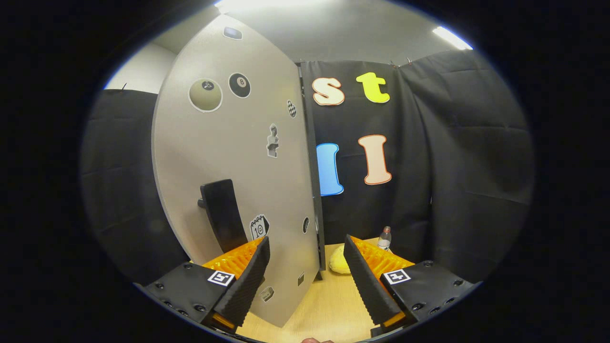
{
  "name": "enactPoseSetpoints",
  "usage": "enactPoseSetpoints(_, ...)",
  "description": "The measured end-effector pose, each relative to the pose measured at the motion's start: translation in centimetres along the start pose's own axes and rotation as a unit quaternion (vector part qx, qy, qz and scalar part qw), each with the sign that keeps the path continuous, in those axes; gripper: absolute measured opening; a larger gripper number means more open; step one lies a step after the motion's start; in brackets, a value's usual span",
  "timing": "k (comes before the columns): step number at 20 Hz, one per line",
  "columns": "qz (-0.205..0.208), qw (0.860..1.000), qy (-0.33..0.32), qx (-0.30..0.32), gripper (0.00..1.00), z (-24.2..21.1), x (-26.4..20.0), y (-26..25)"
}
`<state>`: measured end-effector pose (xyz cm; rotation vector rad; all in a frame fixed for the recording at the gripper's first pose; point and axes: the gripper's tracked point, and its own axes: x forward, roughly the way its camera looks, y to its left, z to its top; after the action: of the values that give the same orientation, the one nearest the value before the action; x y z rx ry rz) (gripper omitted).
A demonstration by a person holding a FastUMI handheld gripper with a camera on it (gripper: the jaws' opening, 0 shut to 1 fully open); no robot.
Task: Open the shoe cabinet door, grab the shoes and put them into the shoe cabinet, then close the shoe cabinet door.
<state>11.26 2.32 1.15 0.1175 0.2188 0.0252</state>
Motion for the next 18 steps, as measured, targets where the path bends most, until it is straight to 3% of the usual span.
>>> enactPoseSetpoints(5, 0.003, 1.000, 0.002, 0.005, 0.97, -0.3, 1.2, 4.3)
enactPoseSetpoints(12, 0.044, 0.999, 0.013, -0.004, 0.98, -1.2, 3.3, 11.4)
enactPoseSetpoints(18, 0.053, 0.998, -0.005, -0.015, 0.98, -0.3, 3.5, 13.3)
